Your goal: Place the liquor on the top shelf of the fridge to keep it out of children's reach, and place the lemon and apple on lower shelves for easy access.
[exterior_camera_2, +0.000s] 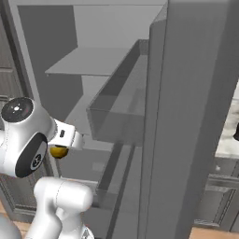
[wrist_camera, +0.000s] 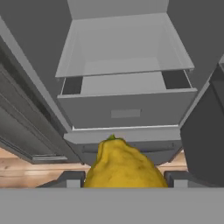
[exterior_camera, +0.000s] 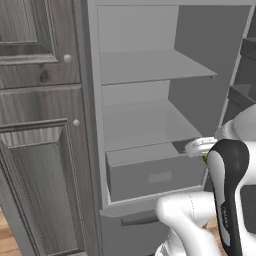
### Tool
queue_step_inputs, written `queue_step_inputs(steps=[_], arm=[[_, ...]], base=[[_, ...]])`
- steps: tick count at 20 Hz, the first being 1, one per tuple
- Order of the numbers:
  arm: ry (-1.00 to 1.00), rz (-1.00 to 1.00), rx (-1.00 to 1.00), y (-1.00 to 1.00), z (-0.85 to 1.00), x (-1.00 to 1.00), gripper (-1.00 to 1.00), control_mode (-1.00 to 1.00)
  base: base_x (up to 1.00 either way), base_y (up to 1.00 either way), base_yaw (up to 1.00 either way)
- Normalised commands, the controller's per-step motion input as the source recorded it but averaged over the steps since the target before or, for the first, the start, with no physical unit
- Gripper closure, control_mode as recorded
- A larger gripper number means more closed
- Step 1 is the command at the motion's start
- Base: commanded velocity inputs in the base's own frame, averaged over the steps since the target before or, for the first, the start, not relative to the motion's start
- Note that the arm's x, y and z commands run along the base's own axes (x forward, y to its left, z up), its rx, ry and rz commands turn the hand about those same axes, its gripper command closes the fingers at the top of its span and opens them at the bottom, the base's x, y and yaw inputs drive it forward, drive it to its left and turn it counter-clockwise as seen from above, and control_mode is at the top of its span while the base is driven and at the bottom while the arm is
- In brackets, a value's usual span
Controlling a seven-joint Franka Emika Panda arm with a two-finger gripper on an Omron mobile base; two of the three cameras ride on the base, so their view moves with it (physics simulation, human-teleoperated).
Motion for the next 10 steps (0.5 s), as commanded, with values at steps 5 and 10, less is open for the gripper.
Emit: queue_step_inputs(steps=[5, 10], arm=[[0.00, 0.00, 0.00, 0.00, 0.00, 0.00, 1.00, 1.00], [-0.03, -0.01, 0.00, 0.03, -0.10, 0.10, 1.00, -1.00]], base=[[0.55, 0.20, -0.07], [0.22, 0.07, -0.03]])
